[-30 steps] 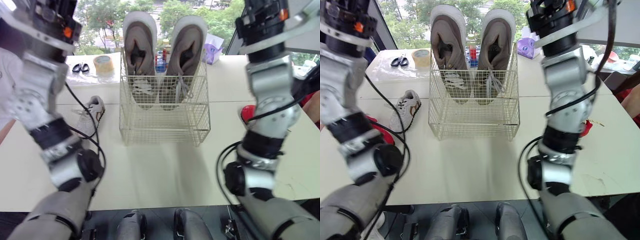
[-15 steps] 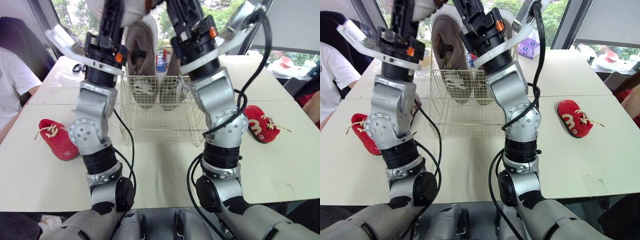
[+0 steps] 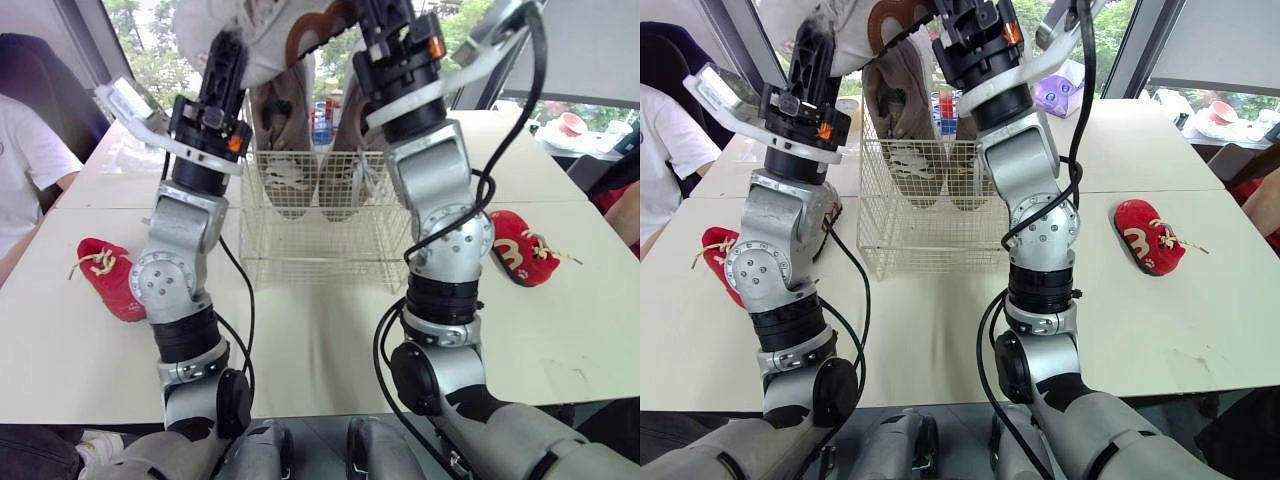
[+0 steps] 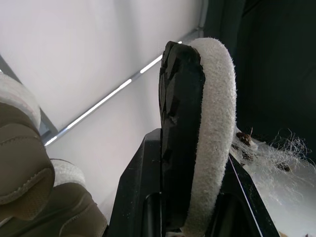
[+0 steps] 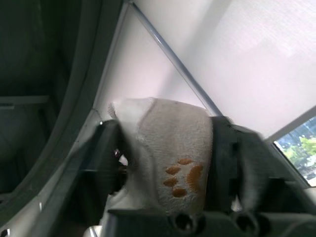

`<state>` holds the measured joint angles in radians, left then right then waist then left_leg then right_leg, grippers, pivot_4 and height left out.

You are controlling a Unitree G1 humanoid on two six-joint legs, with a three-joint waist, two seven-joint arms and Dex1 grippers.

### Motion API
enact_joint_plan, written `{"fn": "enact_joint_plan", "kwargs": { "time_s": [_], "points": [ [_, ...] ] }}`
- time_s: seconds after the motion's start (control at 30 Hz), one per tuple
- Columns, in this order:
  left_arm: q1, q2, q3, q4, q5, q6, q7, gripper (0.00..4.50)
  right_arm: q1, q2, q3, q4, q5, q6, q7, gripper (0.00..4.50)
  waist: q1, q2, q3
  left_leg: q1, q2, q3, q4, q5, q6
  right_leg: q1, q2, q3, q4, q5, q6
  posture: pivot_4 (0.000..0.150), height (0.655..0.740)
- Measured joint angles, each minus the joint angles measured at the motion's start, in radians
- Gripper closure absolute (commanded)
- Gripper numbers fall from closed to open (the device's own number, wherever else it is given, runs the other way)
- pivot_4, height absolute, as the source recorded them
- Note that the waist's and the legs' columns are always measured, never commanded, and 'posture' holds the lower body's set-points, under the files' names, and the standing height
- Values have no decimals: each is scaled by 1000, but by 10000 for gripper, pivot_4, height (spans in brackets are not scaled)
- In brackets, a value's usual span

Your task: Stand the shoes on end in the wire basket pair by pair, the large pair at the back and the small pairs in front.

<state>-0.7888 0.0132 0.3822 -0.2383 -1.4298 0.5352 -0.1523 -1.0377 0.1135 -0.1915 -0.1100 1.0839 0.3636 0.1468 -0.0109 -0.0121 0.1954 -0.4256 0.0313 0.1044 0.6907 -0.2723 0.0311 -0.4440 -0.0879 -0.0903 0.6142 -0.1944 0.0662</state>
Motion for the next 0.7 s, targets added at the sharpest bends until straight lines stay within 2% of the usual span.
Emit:
{"fn": "enact_joint_plan", "kwargs": {
  "time_s": [0.07, 0.1, 0.17, 0.2, 0.23, 0.4, 0.43, 0.53, 0.6, 0.7],
  "points": [
    [2, 3, -12, -3, 5, -5, -2, 42237, 0, 0, -5, 9, -2, 1, 0, 34818, 0, 0, 0, 0, 0, 0, 0, 0, 0, 0, 0, 0, 0, 0, 0, 1500, 7400],
    [6, 9, -15, -9, 12, -7, -2, 42237, 0, -1, -7, 15, -2, 1, 0, 36451, -1, 0, 0, 0, 0, 0, 0, 0, 0, 0, 0, 0, 0, 0, 0, 1500, 7400],
    [15, 20, -16, -13, 17, -6, 3, 42237, 0, -2, -8, 22, -2, 7, 2, 36659, -1, 0, 0, 0, 0, 0, 0, 0, 0, 0, 0, 0, 0, 0, 0, 1500, 7400],
    [21, 27, -16, -15, 15, -4, 4, 31827, 0, -2, -9, 28, -1, 12, 4, 36659, -2, 0, 0, 0, 0, 0, 0, 0, 0, 0, 0, 0, 0, 0, 0, 1500, 7400],
    [34, 32, -18, -21, 5, 4, 4, 28529, 0, -1, -11, 33, 0, 14, 6, 36659, -2, 0, 0, 0, 0, 0, 0, 0, 0, 0, 0, 0, 0, 0, 0, 1500, 7400],
    [142, 136, -41, -106, -42, 69, 30, 2935, -31, 2, -22, 52, 14, 22, 20, 36659, -4, 0, 0, 0, 1, 0, -1, 0, 0, -1, 0, 0, 0, 0, 0, 1500, 7400],
    [167, 171, -50, -137, -40, 81, 49, 705, -46, -2, -31, 58, 25, 23, 21, 36659, -4, 0, 0, 0, 1, 0, -1, 0, 0, -1, 0, 0, 0, 0, 0, 1500, 7400],
    [231, 262, -82, -194, 6, 118, 96, 705, -109, -22, -66, 73, 60, 22, 37, 36659, -1, 0, 0, 0, 0, 0, -2, 0, -1, -1, 0, 0, 0, 0, 0, 1500, 7400],
    [278, 360, -126, -234, 84, 157, 99, 705, -154, -86, -77, 92, 65, 24, 73, 36659, 1, 0, 0, 0, 0, 0, -2, 0, -1, -1, 0, 0, 0, 0, 0, 1500, 7400],
    [355, 467, -136, -301, 145, 194, 119, 705, -183, -363, -61, 154, -18, 63, 253, 36659, 7, 0, 0, 0, -1, 0, -2, -1, 1, 0, -2, 0, -3, 0, -1, 1500, 7400]
  ]
}}
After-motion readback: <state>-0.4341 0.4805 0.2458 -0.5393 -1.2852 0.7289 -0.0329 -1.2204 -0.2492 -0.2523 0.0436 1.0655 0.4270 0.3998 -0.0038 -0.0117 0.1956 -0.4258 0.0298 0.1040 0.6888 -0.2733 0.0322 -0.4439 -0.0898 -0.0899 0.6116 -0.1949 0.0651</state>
